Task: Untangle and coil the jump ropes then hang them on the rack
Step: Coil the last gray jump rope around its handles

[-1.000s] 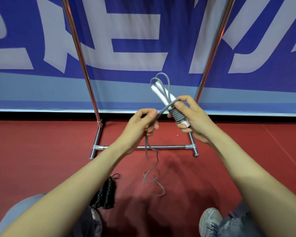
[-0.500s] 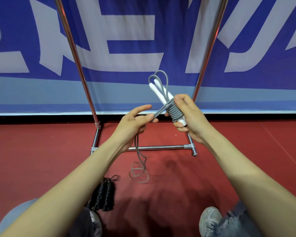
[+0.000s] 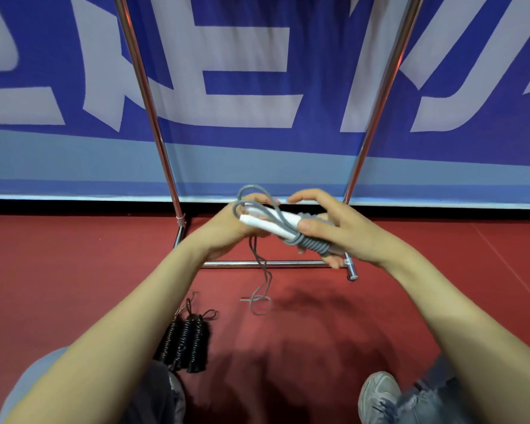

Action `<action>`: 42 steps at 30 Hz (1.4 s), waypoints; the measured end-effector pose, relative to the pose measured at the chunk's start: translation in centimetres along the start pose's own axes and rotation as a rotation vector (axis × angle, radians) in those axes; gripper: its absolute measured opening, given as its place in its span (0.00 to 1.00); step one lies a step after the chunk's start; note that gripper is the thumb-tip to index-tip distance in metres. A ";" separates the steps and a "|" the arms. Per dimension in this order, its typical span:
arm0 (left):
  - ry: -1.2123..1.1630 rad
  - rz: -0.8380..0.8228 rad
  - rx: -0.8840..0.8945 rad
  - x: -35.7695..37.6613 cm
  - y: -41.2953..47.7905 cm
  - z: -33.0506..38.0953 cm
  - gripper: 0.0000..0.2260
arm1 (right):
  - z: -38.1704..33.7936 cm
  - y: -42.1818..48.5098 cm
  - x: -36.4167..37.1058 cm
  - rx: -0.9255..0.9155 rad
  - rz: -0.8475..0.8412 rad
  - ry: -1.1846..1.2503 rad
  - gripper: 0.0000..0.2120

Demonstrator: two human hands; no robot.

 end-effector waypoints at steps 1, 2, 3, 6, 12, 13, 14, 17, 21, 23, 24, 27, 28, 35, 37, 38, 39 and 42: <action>0.017 -0.031 0.022 -0.3 0.0 0.4 0.14 | 0.0 -0.1 0.4 0.009 -0.038 -0.019 0.16; 0.052 -0.077 0.043 -0.4 -0.1 0.7 0.13 | 0.1 -0.1 0.7 0.020 -0.074 -0.020 0.15; 0.077 -0.132 0.055 -0.3 -0.3 0.7 0.12 | 0.2 -0.1 1.1 0.043 -0.109 -0.020 0.16; 0.057 -0.263 -0.057 0.6 -0.4 0.2 0.17 | 1.2 -0.1 2.2 0.179 -0.238 -0.076 0.22; 0.286 -0.187 -0.173 1.9 -0.2 0.9 0.15 | 4.3 0.2 2.2 0.407 -0.300 -0.509 0.28; 0.349 -0.209 -0.169 2.4 -0.4 0.9 0.16 | 4.8 0.3 2.0 0.424 -0.286 -0.583 0.31; 0.453 -0.222 -0.146 3.0 -0.6 0.9 0.17 | 5.4 0.4 1.9 0.436 -0.273 -0.653 0.34; 0.706 -0.114 0.067 4.7 -0.9 1.2 0.21 | 6.1 0.8 0.9 0.420 -0.140 -0.915 0.31; 0.456 0.166 0.204 4.1 -0.8 1.9 0.18 | 4.8 1.3 -2.2 0.302 0.231 -0.825 0.20; 0.299 0.255 0.153 3.5 -0.7 1.8 0.12 | 4.1 1.3 -3.0 0.267 0.333 -0.745 0.18; 0.241 0.278 0.111 3.3 -0.7 1.6 0.08 | 3.9 1.2 -3.3 0.257 0.369 -0.740 0.19; 0.028 0.260 -0.048 3.1 -0.6 0.8 0.09 | 3.2 1.0 -3.7 0.235 0.441 -0.701 0.22; -0.062 0.250 -0.078 3.0 -0.6 0.6 0.07 | 3.2 0.9 -3.7 0.230 0.447 -0.664 0.21; -0.259 0.235 -0.018 2.3 -0.6 1.1 0.08 | 3.2 1.5 -3.8 0.168 0.406 -0.132 0.16; -0.253 0.210 -0.014 2.4 -0.6 0.9 0.10 | 3.0 1.4 -3.8 0.144 0.382 0.022 0.16; -0.245 0.210 -0.015 2.4 -0.5 0.8 0.10 | 2.8 1.5 -3.7 0.129 0.361 0.086 0.17; -0.240 0.215 -0.017 2.3 -0.5 0.7 0.10 | 2.6 1.5 -3.4 0.115 0.340 0.142 0.16; -0.244 0.215 -0.041 2.4 -0.4 0.4 0.11 | 2.0 1.4 -2.7 0.085 0.320 0.229 0.13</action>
Point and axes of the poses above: each hand's wrist, its own y-axis towards the middle knuckle, its own x-axis out of the palm, z = x × y, the point moved 6 cm from there along y, towards the middle knuckle, and after that the axes turned 7 degrees about -y, right-handed, at the moved point
